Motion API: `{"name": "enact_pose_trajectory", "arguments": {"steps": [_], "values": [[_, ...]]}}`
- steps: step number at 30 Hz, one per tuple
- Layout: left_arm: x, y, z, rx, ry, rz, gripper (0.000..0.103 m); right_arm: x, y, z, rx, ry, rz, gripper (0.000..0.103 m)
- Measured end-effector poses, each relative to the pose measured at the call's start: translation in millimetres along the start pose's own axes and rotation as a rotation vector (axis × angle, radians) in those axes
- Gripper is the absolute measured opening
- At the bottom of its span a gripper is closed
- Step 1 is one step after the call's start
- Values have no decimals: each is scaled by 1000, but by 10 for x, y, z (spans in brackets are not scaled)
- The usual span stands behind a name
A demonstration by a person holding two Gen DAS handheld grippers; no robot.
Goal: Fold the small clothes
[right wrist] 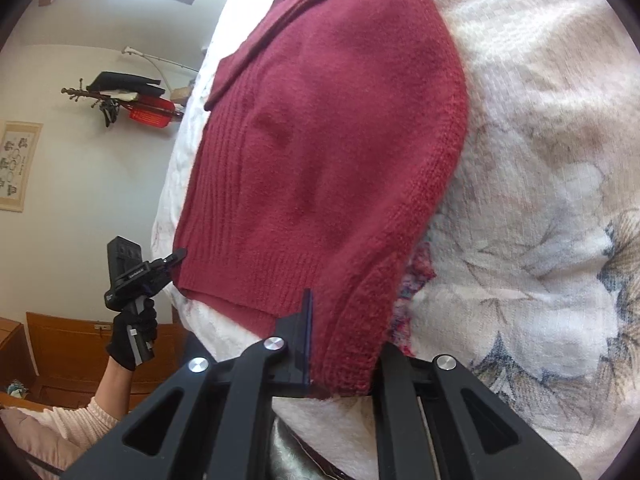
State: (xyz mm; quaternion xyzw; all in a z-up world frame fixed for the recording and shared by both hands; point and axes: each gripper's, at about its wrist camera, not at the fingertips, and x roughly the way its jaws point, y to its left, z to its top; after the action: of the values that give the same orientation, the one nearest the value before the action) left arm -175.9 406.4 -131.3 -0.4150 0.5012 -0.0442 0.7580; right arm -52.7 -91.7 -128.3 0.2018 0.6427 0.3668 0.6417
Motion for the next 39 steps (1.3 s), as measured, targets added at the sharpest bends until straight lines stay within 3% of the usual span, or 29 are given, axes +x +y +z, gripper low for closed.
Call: {"name": "enact_pose_trajectory", "arguments": {"steps": [4,7,12,17,23,27,29,30,35,39], "values": [[-246,-343,172,42,-74,-123,10,-269,140,215,1,-83,114,7],[-320,-572,416,80,-132,-155,6,-483,202,474,12,-159,166,7],[-165,-611,901,82,-198,-118,6,-579,139,1001,50,-211,135,7],[157,-456,1258,89,-190,-30,6,-388,-60,1511,115,-194,111,7],[396,-208,1610,44,-189,6,6,-136,-344,1932,218,-168,114,11],[311,-106,1702,-26,-193,-107,13,-156,-479,1963,250,-155,114,23],[167,-66,1690,-41,-227,-141,20,-304,-523,1925,245,-193,110,45],[92,-60,1684,-31,-243,-149,22,-391,-542,1895,240,-216,111,49],[-13,-257,1644,126,-225,-75,33,-672,-491,1728,150,-253,-14,49],[261,-521,1684,295,-154,64,44,-664,-355,1626,70,-239,-89,49]]}}
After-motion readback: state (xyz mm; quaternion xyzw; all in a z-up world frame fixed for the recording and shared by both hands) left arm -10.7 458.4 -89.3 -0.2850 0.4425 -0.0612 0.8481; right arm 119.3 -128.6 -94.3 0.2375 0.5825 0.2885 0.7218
